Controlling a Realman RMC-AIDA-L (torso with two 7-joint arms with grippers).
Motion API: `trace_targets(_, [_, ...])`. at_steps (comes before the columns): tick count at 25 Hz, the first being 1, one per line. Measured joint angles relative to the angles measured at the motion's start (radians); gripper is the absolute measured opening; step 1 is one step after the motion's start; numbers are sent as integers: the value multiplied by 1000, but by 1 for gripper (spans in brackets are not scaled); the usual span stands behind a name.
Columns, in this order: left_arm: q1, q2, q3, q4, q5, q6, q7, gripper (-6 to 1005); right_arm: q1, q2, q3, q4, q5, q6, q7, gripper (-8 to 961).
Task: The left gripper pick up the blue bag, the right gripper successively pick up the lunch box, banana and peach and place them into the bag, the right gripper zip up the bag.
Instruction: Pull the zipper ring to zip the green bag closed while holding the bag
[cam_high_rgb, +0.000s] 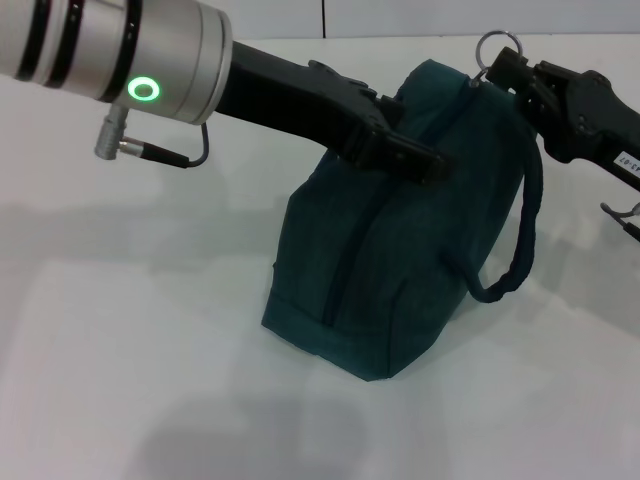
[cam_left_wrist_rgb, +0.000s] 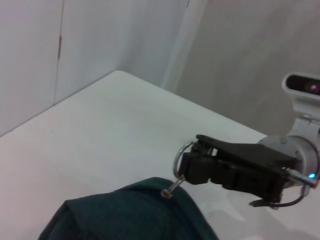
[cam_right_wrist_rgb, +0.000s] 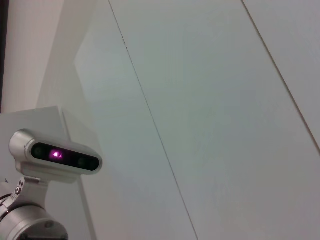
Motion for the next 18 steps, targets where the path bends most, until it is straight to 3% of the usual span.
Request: trace_targets(18, [26,0,82,-4,56,-82,45,780,2,-2,0,0,-1,0,0,110])
